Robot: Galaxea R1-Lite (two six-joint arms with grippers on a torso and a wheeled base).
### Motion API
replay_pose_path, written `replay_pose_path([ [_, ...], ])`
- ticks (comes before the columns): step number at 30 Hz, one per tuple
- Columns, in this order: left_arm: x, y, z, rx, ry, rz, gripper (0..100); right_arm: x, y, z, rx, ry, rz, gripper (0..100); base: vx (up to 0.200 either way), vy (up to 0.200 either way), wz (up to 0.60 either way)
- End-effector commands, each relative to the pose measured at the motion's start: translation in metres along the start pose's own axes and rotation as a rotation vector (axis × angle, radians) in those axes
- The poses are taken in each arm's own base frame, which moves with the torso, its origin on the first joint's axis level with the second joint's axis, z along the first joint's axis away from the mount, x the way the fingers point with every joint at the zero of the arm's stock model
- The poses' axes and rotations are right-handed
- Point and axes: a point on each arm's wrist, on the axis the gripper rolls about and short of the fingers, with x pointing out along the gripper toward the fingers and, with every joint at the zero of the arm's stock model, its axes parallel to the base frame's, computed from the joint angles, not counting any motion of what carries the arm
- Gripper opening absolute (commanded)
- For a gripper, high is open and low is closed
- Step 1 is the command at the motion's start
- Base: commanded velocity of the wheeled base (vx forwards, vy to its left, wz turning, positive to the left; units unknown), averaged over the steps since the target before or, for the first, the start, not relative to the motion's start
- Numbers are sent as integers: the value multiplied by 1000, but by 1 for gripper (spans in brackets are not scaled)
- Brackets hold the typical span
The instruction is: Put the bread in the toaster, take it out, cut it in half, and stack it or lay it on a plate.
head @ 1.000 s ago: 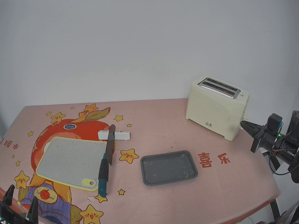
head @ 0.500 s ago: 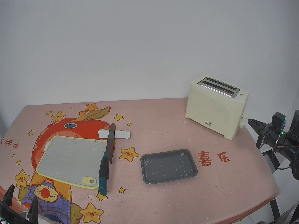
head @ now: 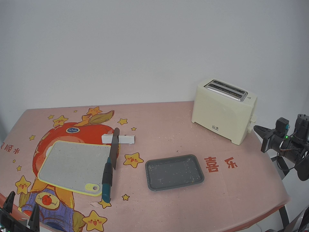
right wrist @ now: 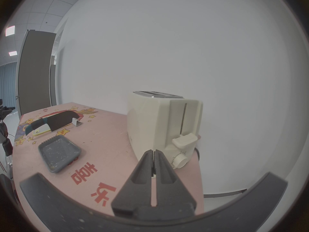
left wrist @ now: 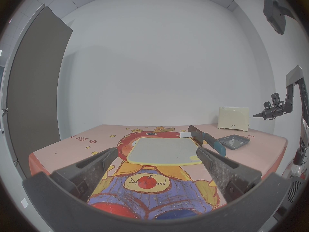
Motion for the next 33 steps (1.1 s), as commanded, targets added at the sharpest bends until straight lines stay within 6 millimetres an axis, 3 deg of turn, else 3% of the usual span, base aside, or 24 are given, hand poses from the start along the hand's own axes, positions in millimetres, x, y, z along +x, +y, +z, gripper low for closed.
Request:
replay_pose_path([
  [1, 0, 0, -5, 0, 2, 0, 100, 9, -4, 3, -1, -3, -3, 0, 0, 0, 0],
  [15, 0, 0, -5, 0, 2, 2, 100, 15, 7, -30, -39, 130, 39, 0, 0, 0, 0],
  [33, 0, 0, -5, 0, 1, 0, 100, 29, -15, -34, -26, 109, -27, 0, 0, 0, 0],
])
